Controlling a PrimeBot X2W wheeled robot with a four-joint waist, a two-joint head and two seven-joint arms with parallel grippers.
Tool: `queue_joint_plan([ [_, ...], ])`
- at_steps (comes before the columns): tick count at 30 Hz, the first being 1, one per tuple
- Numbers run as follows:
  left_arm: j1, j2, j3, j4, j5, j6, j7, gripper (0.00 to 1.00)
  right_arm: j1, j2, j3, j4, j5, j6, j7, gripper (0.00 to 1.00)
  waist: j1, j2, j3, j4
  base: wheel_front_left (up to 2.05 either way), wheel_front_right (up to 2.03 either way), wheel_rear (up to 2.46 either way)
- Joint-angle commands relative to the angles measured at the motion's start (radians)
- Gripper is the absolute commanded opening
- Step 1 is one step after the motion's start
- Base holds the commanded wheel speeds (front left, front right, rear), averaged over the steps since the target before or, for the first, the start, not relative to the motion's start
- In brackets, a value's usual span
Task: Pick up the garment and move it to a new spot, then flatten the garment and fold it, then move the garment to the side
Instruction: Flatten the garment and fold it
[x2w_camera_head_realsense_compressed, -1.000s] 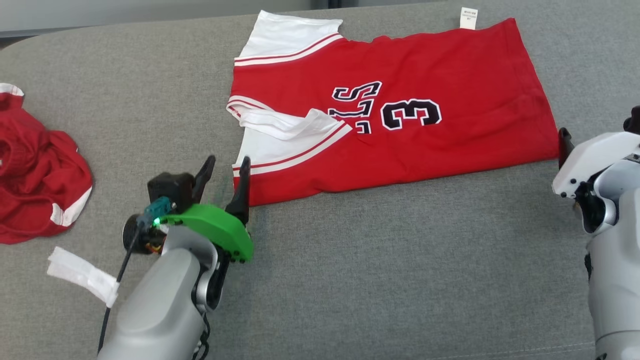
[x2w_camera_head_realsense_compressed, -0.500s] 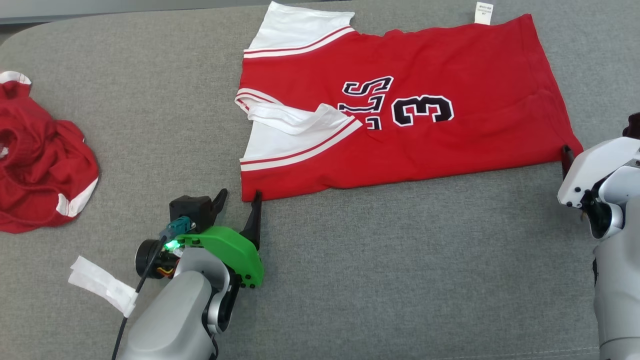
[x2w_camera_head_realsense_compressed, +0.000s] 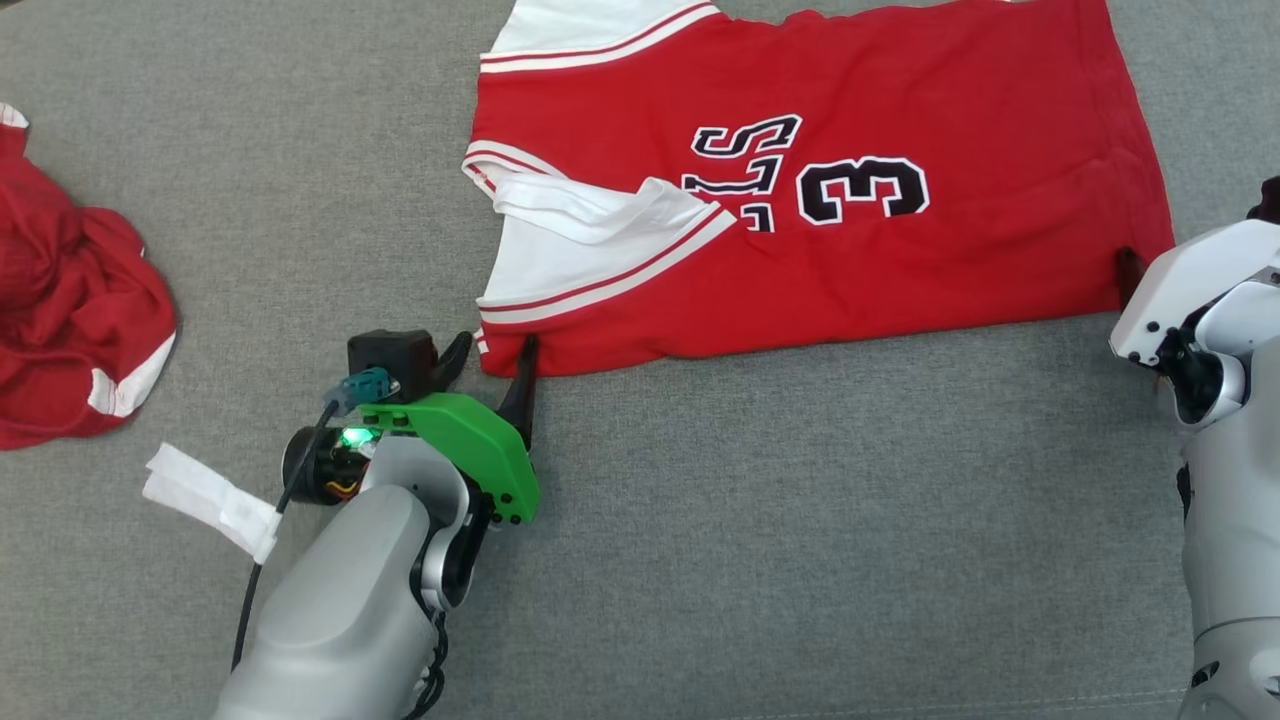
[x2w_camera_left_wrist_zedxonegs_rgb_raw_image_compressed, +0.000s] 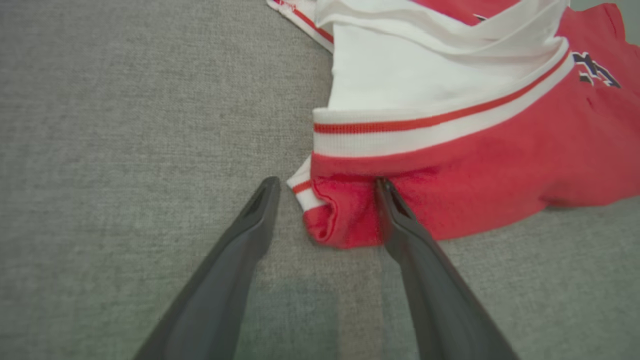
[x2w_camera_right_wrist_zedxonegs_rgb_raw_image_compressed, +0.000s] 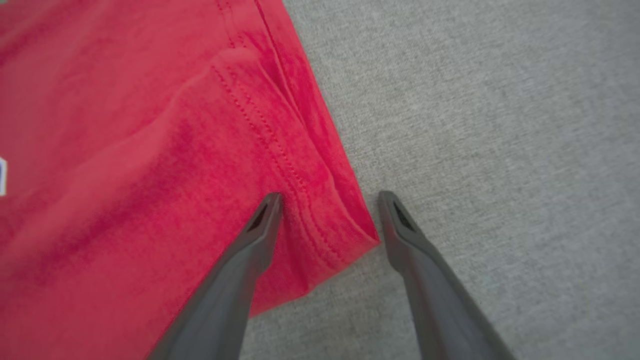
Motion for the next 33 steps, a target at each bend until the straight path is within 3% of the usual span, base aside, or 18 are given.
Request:
queue_joint_plan([
  [1,0.006,-0.011,-0.017,0.022,-0.01,-0.017,0.03,0.22,0.011,0.013,0.01,0.021,0.014,0.0,0.008,0.32,0.0,0.0,0.003,-0.003,0.0,0.0,0.0],
  [2,0.006,-0.015,-0.023,0.029,-0.016,-0.028,0.045,0.0,0.012,0.014,0.015,0.022,0.019,0.0,0.004,0.0,0.0,0.0,0.003,-0.005,0.0,0.0,0.0],
  [8,0.022,-0.003,-0.022,0.029,-0.036,-0.052,0.058,0.0,0.051,0.008,0.034,-0.002,0.074,-0.001,-0.032,0.0,0.0,0.0,-0.024,-0.011,0.0,0.0,0.0],
  [14,0.076,0.054,-0.002,-0.032,-0.043,-0.032,0.029,0.0,0.13,0.019,0.051,-0.092,0.14,-0.001,-0.076,0.0,0.0,0.0,-0.088,-0.015,0.0,0.0,0.0],
  [24,0.307,0.17,0.022,-0.29,-0.091,0.08,0.108,0.0,0.369,0.061,0.013,-0.317,0.161,-0.002,-0.02,0.0,0.0,0.0,-0.186,-0.015,0.0,0.0,0.0],
  [31,0.455,0.192,0.014,-0.443,-0.128,0.153,0.16,0.0,0.485,0.081,-0.033,-0.415,0.146,-0.002,0.046,0.0,0.0,0.0,-0.213,-0.009,0.0,0.0,0.0],
  [32,0.469,0.191,0.013,-0.456,-0.131,0.161,0.164,0.0,0.497,0.082,-0.036,-0.425,0.144,-0.002,0.052,0.33,0.0,0.0,-0.215,-0.01,0.0,0.0,0.0],
  [33,0.48,0.187,0.013,-0.467,-0.138,0.166,0.167,0.57,0.504,0.083,-0.04,-0.432,0.138,-0.002,0.054,1.0,0.0,0.0,-0.216,-0.011,0.0,0.0,0.0],
])
